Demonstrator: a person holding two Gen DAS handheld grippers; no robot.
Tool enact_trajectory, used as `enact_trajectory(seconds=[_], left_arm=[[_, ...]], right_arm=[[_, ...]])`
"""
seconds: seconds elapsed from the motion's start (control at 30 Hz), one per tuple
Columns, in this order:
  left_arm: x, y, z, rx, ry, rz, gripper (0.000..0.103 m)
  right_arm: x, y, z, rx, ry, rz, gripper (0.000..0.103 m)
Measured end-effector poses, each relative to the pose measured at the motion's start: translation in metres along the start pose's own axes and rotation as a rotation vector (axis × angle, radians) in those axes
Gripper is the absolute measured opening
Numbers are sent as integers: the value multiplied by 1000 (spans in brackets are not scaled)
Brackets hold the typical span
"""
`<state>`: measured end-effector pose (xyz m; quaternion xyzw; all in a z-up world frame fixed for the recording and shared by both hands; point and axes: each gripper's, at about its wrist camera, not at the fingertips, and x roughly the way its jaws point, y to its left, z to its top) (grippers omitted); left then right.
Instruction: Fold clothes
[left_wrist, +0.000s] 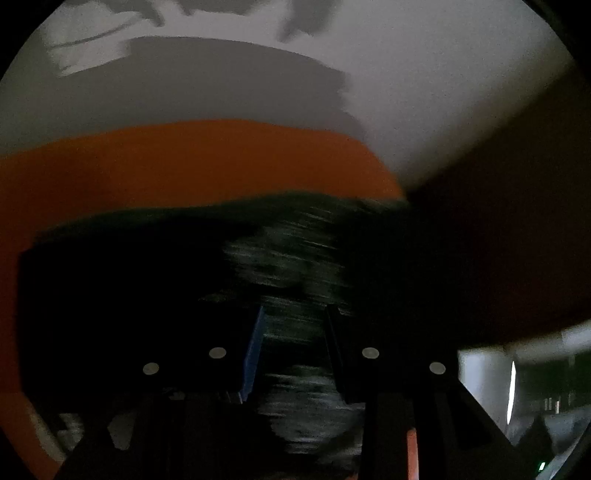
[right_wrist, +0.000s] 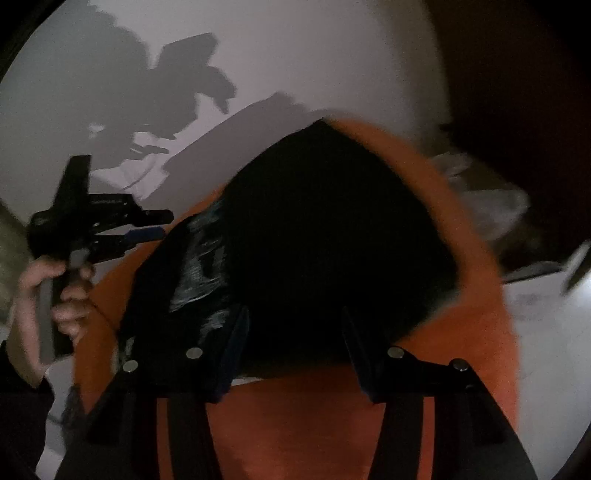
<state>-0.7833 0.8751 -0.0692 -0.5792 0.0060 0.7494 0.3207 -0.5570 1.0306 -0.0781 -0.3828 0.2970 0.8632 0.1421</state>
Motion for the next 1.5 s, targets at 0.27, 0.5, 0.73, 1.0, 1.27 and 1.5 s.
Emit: enact_trajectory(seconds=[0.27, 0.5, 0.73, 1.0, 1.27, 1.5], left_arm=[[40, -94, -73, 232, 25, 53, 35], [51, -51, -86, 161, 58, 92, 18], [12, -54, -109, 124, 51, 71, 19], [29, -11, -118, -2, 71, 150, 19], [-28, 20, -135, -143, 73, 235, 20], [-86, 41, -132, -210, 40, 274, 20]], right_arm=[[48, -85, 24, 59, 137, -104, 48], [10, -105, 12, -12, 121, -45, 36], [31, -81, 12, -326, 161, -133, 48], [57, -84, 22, -311, 275, -187, 50], [10, -26, 52, -127, 175, 58, 72], [97, -6, 42, -212, 418, -98, 64]])
